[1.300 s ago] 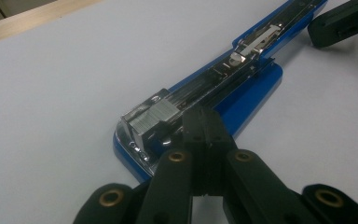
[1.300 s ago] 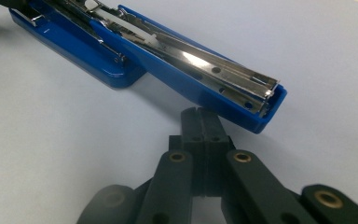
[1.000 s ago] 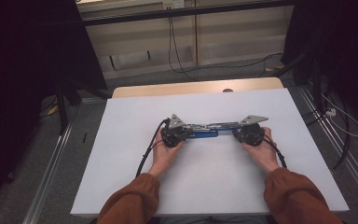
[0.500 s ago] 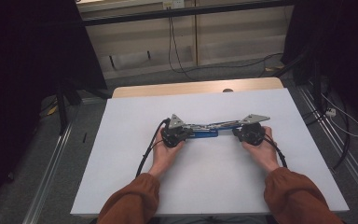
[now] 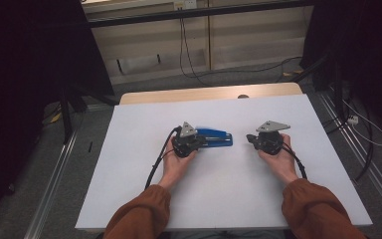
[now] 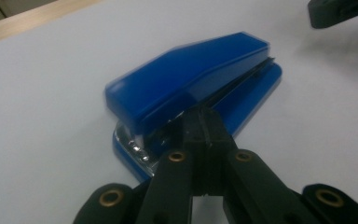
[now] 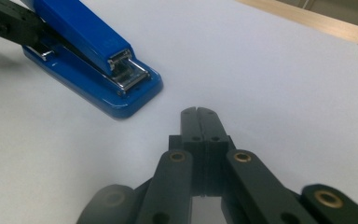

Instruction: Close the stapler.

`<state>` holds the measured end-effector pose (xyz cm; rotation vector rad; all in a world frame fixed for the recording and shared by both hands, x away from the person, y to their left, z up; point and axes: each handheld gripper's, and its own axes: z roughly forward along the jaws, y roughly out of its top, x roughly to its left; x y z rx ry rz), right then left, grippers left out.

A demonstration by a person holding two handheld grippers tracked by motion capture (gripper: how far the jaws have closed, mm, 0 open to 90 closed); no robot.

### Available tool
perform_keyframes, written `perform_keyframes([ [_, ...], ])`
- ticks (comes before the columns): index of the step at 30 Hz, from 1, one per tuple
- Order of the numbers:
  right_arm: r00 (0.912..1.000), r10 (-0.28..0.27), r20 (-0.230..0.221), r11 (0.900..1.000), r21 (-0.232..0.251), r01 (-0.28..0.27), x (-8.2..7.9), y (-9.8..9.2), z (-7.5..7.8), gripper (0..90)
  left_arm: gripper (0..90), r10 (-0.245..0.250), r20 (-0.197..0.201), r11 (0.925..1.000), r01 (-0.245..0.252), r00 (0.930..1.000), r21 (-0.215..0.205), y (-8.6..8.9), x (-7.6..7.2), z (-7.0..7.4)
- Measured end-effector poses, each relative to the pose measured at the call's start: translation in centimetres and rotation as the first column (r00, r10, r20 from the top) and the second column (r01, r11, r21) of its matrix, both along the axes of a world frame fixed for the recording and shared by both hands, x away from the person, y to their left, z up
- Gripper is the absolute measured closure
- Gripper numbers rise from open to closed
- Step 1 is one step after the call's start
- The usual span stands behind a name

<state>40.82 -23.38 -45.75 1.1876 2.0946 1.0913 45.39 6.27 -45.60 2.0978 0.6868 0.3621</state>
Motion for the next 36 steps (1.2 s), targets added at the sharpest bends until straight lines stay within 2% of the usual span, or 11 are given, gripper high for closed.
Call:
perform_keyframes([
  [6, 0.9996, 0.01, 0.027, 0.999, 0.053, -0.011, -0.2, 0.0, 0.2, 90.0, 90.0, 0.001, 0.001, 1.0, -0.001, 1.0, -0.002, 0.1, 0.1, 0.0],
  [10, 0.9995, 0.015, 0.027, 0.996, 0.082, -0.018, -0.3, -0.2, 0.3, 85.9, 90.0, 0.008, 0.006, 1.0, -0.008, 1.0, 0.003, 0.1, 0.0, 0.0],
  [14, 0.9994, 0.013, 0.033, 0.995, 0.097, -0.017, -0.5, -0.4, 0.5, 78.7, 89.2, -0.001, -0.012, 0.9999, 0.001, 0.9999, -0.012, 0.2, -0.3, 0.1],
  [17, 0.9993, 0.006, 0.036, 0.993, 0.116, -0.01, -0.6, -0.5, 0.7, 71.0, 87.4, -0.001, -0.009, 0.9999, 0.0, 1.0, -0.016, 0.3, -0.5, 0.3],
  [22, 0.9999, -0.013, 0.011, 0.99, 0.14, 0.011, -0.7, -0.6, 0.7, 50.8, 84.4, 0.013, -0.014, 0.9995, -0.013, 0.9998, -0.028, 0.7, -0.7, 0.9],
  [24, 0.9999, -0.006, 0.016, 0.989, 0.146, 0.004, -0.8, -0.6, 0.8, 46.6, 81.5, 0.024, -0.015, 0.999, -0.025, 0.9996, -0.036, 1.0, -0.7, 1.0],
  [27, 0.9998, -0.018, 0.013, 0.988, 0.154, 0.016, -0.8, -0.5, 0.8, 34.4, 76.8, 0.045, -0.018, 0.998, -0.046, 0.9988, -0.043, 1.5, -0.7, 1.1],
  [31, 0.9997, -0.022, 0.013, 0.987, 0.157, 0.02, -0.9, -0.6, 0.7, 26.7, 69.0, 0.053, -0.016, 0.9967, -0.054, 0.9985, -0.061, 2.0, -1.0, 1.3],
  [33, 0.9997, -0.019, 0.016, 0.986, 0.163, 0.016, -1.0, -0.6, 0.7, 24.1, 63.0, 0.066, 0.005, 0.9966, -0.065, 0.9978, -0.051, 2.2, -1.1, 1.5],
  [34, 0.9996, -0.02, 0.018, 0.986, 0.164, 0.017, -1.0, -0.6, 0.7, 21.9, 56.0, 0.08, 0.026, 0.9961, -0.079, 0.9965, -0.039, 2.3, -1.1, 1.5],
  [36, 0.9997, -0.018, 0.019, 0.986, 0.169, 0.015, -1.0, -0.6, 0.7, 18.6, 48.7, 0.089, 0.032, 0.9955, -0.087, 0.9955, -0.038, 2.5, -1.1, 1.5],
])
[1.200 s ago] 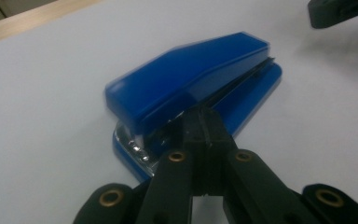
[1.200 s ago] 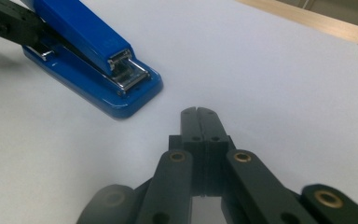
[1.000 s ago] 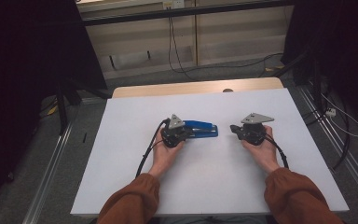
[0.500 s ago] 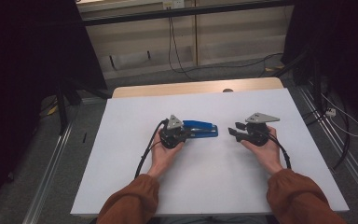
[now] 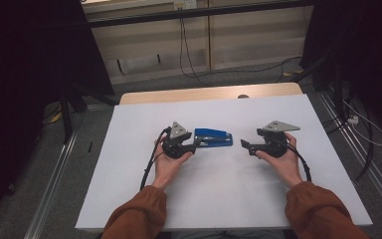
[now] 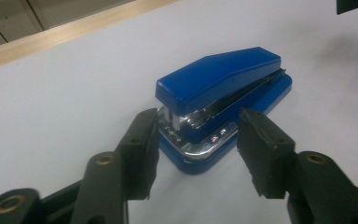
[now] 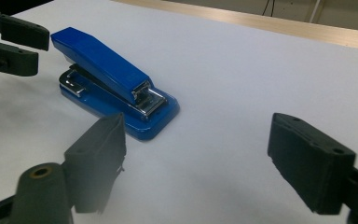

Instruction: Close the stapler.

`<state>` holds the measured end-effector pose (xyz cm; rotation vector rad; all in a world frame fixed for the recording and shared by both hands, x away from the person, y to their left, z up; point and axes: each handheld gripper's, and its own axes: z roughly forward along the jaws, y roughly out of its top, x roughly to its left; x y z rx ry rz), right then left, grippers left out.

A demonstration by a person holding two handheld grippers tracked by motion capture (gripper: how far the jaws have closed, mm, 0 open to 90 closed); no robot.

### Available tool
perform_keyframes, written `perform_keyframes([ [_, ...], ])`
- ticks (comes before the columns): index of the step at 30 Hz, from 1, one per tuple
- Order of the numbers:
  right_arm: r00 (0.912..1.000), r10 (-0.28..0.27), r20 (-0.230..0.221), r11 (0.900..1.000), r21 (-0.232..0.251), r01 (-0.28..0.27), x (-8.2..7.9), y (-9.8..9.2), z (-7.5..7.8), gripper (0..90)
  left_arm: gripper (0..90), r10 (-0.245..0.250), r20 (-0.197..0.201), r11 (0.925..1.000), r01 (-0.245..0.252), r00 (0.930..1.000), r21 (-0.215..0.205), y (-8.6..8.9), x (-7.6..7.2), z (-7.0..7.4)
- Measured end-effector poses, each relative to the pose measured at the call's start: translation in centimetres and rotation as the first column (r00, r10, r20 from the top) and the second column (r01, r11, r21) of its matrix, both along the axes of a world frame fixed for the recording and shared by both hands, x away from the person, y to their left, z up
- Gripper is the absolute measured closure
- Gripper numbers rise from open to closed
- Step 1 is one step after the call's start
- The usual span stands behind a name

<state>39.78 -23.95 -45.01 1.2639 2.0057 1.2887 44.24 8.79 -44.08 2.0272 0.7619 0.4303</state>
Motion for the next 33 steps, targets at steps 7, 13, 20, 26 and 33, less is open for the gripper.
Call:
perform_keyframes([
  [7, 0.9995, -0.005, 0.03, 1.0, 0.002, 0.005, -0.3, 0.1, 0.5, 9.8, 21.8, 0.043, 0.004, 0.9986, -0.043, 0.9991, -0.031, 0.4, 0.1, 0.0],
  [13, 0.9987, -0.01, 0.051, 1.0, -0.018, 0.011, -0.5, 0.0, 0.8, 3.1, 3.2, 0.048, -0.019, 0.9973, -0.049, 0.9987, -0.055, 0.6, 0.2, 0.1],
  [20, 0.9974, -0.024, 0.069, 0.999, -0.023, 0.025, -1.0, 0.0, 1.0, 4.2, 3.4, 0.045, 0.024, 0.997, -0.043, 0.9987, -0.065, 1.3, -0.5, 0.6],
  [26, 0.9951, -0.048, 0.087, 0.999, -0.009, 0.049, -1.7, -0.4, 1.4, 4.3, 3.5, 0.046, 0.038, 0.9956, -0.042, 0.9982, -0.084, 2.0, -1.1, 1.1],
  [33, 0.9906, -0.089, 0.104, 0.996, -0.006, 0.09, -2.7, -0.5, 1.3, 3.4, 3.6, 0.08, 0.055, 0.9918, -0.074, 0.9953, -0.105, 3.2, -1.8, 1.6],
])
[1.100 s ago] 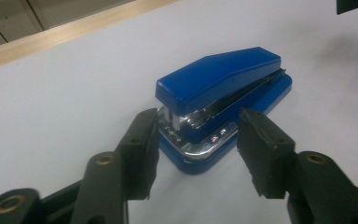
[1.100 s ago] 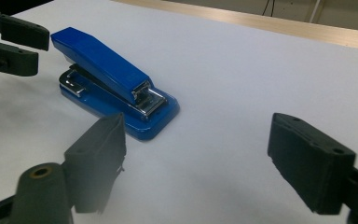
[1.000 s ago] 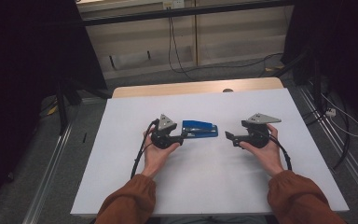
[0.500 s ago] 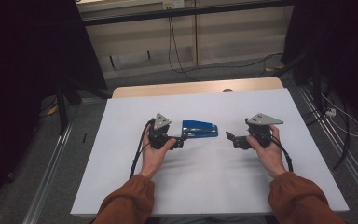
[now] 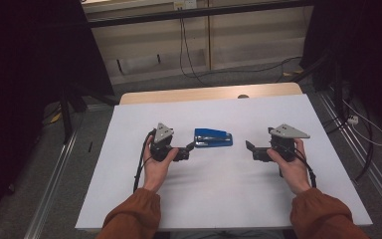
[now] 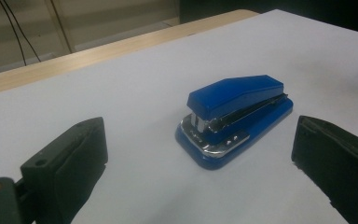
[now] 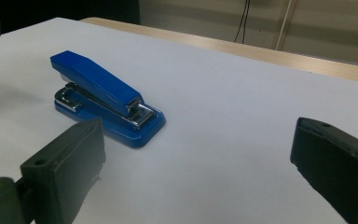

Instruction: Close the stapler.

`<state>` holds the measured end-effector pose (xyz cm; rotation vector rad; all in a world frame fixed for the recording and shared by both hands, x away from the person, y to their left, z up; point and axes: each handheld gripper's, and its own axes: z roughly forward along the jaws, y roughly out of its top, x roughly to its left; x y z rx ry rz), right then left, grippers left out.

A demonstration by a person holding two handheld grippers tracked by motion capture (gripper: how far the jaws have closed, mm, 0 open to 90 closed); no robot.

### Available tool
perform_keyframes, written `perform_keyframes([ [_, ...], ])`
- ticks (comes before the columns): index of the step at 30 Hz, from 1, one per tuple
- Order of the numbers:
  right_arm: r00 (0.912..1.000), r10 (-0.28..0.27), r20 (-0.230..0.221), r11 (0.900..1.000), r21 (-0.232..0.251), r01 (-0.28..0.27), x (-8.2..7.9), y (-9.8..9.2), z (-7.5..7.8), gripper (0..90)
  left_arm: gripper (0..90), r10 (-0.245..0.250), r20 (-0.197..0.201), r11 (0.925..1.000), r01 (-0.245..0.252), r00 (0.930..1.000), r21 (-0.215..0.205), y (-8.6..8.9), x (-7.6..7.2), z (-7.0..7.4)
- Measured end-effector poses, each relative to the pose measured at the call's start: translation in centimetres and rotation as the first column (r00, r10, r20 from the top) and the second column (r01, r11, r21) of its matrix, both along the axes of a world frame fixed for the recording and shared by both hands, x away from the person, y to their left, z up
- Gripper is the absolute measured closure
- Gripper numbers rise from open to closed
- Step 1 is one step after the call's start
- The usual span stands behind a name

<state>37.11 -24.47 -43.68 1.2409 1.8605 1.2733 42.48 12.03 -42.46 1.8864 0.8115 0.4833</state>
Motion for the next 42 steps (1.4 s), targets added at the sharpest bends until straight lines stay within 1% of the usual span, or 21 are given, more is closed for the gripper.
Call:
perform_keyframes([
  [2, 1.0, -0.001, 0.01, 1.0, 0.006, 0.001, -0.3, -0.1, 0.2, 3.6, 3.6, 0.005, 0.011, 1.0, -0.005, 0.9999, -0.002, 0.4, -0.5, 0.0],
  [3, 0.9999, -0.006, 0.016, 1.0, 0.007, 0.006, -0.5, -0.1, 0.2, 3.3, 3.6, 0.006, 0.013, 1.0, -0.006, 0.9999, 0.007, 0.7, -0.7, 0.0],
  [4, 0.9997, -0.011, 0.022, 1.0, 0.006, 0.011, -0.7, -0.2, 0.3, 3.3, 3.6, 0.006, 0.016, 1.0, -0.006, 0.9999, 0.001, 0.9, -0.9, -0.1],
  [6, 0.9981, -0.033, 0.052, 0.999, 0.027, 0.032, -1.1, -0.3, 0.4, 3.3, 3.6, 0.013, 0.019, 0.9999, -0.013, 0.9997, 0.005, 1.2, -1.4, -0.2],
  [7, 0.9978, -0.033, 0.058, 0.999, 0.033, 0.031, -1.2, -0.3, 0.4, 3.3, 3.6, 0.023, 0.02, 0.9997, -0.023, 0.9995, 0.005, 1.4, -1.6, -0.3],
  [9, 0.9981, -0.033, 0.051, 0.999, 0.037, 0.031, -1.4, -0.2, 0.5, 3.3, 3.6, 0.028, 0.017, 0.9995, -0.028, 0.9995, -0.012, 1.8, -1.8, -0.1],
  [10, 0.9984, -0.03, 0.048, 0.999, 0.032, 0.029, -1.4, -0.2, 0.4, 3.3, 3.6, 0.031, 0.017, 0.9994, -0.031, 0.9994, -0.014, 2.0, -2.0, 0.0],
  [12, 0.9985, -0.045, 0.032, 0.999, 0.011, 0.044, -1.7, -0.2, 0.3, 3.2, 3.6, 0.037, 0.015, 0.9987, -0.036, 0.9992, -0.035, 2.3, -2.3, 0.2],
  [13, 0.9983, -0.047, 0.033, 0.999, 0.01, 0.047, -1.9, -0.3, 0.3, 3.2, 3.6, 0.033, 0.013, 0.9988, -0.033, 0.9994, -0.038, 2.5, -2.5, 0.4],
  [17, 0.9976, -0.056, 0.041, 0.998, 0.01, 0.055, -2.6, -0.6, 0.3, 3.1, 3.6, 0.045, 0.042, 0.9983, -0.044, 0.9981, -0.038, 3.3, -3.3, 0.5],
  [21, 0.9965, -0.067, 0.049, 0.998, 0.016, 0.067, -3.2, -1.2, 0.4, 3.2, 3.6, 0.065, 0.045, 0.9971, -0.063, 0.9968, -0.042, 4.3, -4.3, 0.4],
  [23, 0.9956, -0.077, 0.053, 0.997, 0.013, 0.076, -3.6, -1.6, 0.3, 3.2, 3.6, 0.081, 0.047, 0.9935, -0.076, 0.9956, -0.084, 4.9, -4.8, 0.3],
  [24, 0.9951, -0.084, 0.052, 0.996, 0.014, 0.083, -3.8, -1.7, 0.3, 3.0, 3.6, 0.095, 0.05, 0.9921, -0.091, 0.9942, -0.087, 5.1, -5.0, 0.3],
  [25, 0.9943, -0.093, 0.052, 0.996, 0.016, 0.092, -4.0, -1.9, 0.3, 3.0, 3.6, 0.104, 0.052, 0.9922, -0.1, 0.9932, -0.074, 5.3, -5.2, 0.3],
  [26, 0.9937, -0.099, 0.053, 0.995, 0.013, 0.098, -4.2, -2.1, 0.2, 3.0, 3.6, 0.109, 0.056, 0.9918, -0.104, 0.9925, -0.073, 5.4, -5.5, 0.3],
  [31, 0.9899, -0.128, 0.06, 0.992, 0.014, 0.128, -5.3, -2.8, 0.3, 2.8, 3.6, 0.12, 0.074, 0.9901, -0.114, 0.9899, -0.081, 6.4, -6.7, 0.6],
  [32, 0.9885, -0.137, 0.063, 0.99, 0.017, 0.136, -5.5, -2.9, 0.4, 2.8, 3.6, 0.125, 0.078, 0.9892, -0.118, 0.9891, -0.086, 6.6, -7.0, 0.5],
  [34, 0.986, -0.148, 0.077, 0.989, 0.014, 0.147, -5.9, -3.2, 0.5, 2.8, 3.6, 0.123, 0.083, 0.99, -0.117, 0.9889, -0.079, 7.0, -7.3, 0.5],
  [36, 0.9845, -0.154, 0.083, 0.988, 0.015, 0.154, -6.3, -3.4, 0.5, 2.8, 3.6, 0.134, 0.089, 0.9882, -0.126, 0.987, -0.087, 7.3, -7.6, 0.5],
  [39, 0.9843, -0.158, 0.079, 0.987, 0.014, 0.157, -6.8, -3.7, 0.4, 3.0, 3.6, 0.151, 0.097, 0.9859, -0.143, 0.9837, -0.087, 7.8, -8.1, 0.6],
  [42, 0.988, -0.131, 0.082, 0.991, 0.01, 0.131, -7.2, -3.8, 0.3, 5.1, 3.6, 0.16, 0.097, 0.9845, -0.152, 0.9823, -0.088, 8.2, -8.5, 0.7],
])
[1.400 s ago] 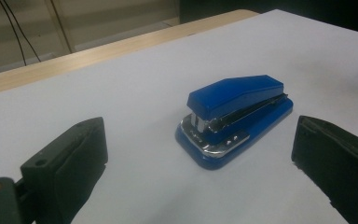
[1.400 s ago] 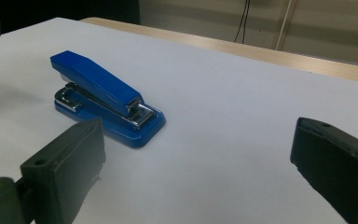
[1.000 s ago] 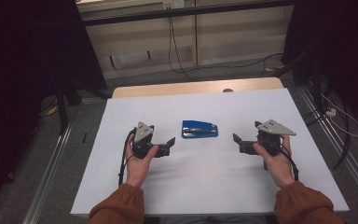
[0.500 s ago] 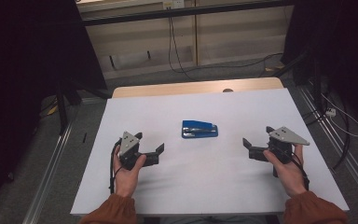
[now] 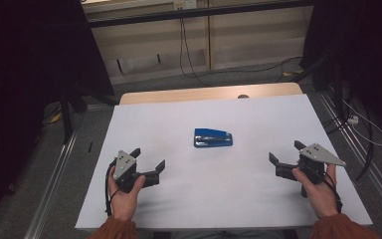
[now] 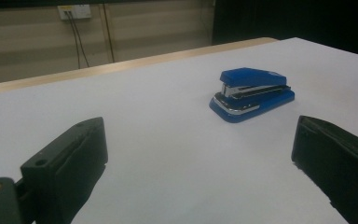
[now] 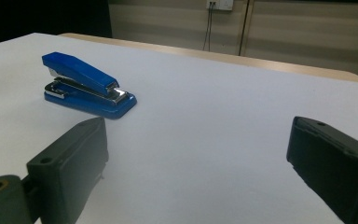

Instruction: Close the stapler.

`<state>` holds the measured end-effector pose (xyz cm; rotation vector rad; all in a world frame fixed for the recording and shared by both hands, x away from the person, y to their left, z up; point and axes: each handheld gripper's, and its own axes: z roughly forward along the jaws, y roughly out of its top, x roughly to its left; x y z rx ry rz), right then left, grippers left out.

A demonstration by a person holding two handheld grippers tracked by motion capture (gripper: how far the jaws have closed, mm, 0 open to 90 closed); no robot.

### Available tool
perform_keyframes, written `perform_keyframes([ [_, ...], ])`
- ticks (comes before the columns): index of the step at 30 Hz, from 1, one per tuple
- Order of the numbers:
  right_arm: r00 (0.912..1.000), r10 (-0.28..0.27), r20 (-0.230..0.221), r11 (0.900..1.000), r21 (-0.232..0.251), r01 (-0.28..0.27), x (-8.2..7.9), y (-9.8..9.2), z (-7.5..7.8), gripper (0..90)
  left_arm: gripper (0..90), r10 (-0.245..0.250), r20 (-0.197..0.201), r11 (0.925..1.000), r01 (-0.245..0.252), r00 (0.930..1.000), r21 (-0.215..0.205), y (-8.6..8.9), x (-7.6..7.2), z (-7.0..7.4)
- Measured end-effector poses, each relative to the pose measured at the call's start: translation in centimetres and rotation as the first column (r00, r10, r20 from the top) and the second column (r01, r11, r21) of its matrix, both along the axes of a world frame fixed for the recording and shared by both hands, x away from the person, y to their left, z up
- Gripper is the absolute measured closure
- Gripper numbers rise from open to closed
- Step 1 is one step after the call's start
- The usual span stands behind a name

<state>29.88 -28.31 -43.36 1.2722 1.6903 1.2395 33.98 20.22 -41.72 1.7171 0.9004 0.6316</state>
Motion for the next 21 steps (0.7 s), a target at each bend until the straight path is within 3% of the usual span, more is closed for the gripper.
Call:
perform_keyframes([
  [5, 0.9999, -0.016, 0.005, 1.0, 0.001, 0.016, -0.7, -0.2, 0.0, 4.1, 3.6, 0.008, -0.011, 1.0, -0.008, 0.9999, 0.004, 0.7, -0.7, -0.1],
  [9, 0.9997, -0.023, 0.008, 1.0, 0.006, 0.023, -1.3, -0.5, 0.0, 4.0, 4.1, -0.017, -0.007, 0.9993, 0.017, 0.9998, 0.032, 0.9, -1.3, -0.2],
  [11, 0.9995, -0.029, 0.013, 1.0, 0.005, 0.029, -1.7, -0.7, 0.0, 3.7, 4.2, -0.02, -0.016, 0.9995, 0.02, 0.9997, 0.024, 1.1, -1.7, -0.2],
  [18, 0.999, -0.045, 0.003, 0.999, 0.01, 0.045, -2.6, -0.9, -0.3, 3.0, 4.1, 0.062, -0.026, 0.9979, -0.061, 0.9977, 0.021, 2.6, -2.9, -0.2],
  [21, 0.9988, -0.048, -0.007, 0.999, 0.011, 0.048, -3.2, -1.2, -0.6, 2.9, 4.1, 0.058, -0.023, 0.998, -0.057, 0.9981, 0.028, 2.5, -2.9, -0.4],
])
